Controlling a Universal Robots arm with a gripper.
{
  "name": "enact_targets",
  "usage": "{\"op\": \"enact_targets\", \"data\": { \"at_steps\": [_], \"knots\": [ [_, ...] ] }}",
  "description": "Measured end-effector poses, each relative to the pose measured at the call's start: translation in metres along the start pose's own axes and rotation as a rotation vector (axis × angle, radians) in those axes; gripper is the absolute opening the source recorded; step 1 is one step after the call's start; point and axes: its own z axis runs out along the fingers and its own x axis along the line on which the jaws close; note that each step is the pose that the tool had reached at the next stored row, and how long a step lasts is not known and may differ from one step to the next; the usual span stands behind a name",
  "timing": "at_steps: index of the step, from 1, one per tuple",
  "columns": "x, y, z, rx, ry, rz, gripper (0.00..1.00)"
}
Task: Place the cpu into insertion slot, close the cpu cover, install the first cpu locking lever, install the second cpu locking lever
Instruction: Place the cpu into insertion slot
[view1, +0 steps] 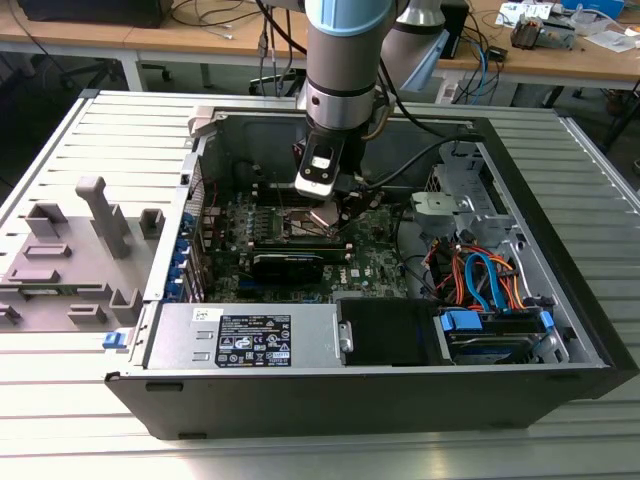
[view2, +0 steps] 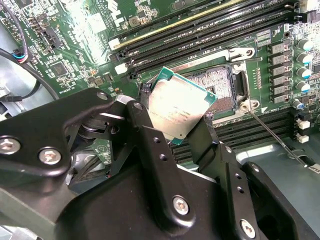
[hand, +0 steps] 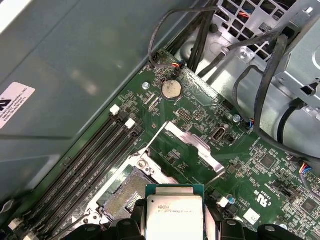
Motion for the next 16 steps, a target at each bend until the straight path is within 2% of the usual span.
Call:
{"op": "enact_targets", "data": {
  "at_steps": [16],
  "knots": [
    [0.0000, 0.0000, 0.0000, -0.0003, -0.0011, 0.020, 0.55]
  ]
}}
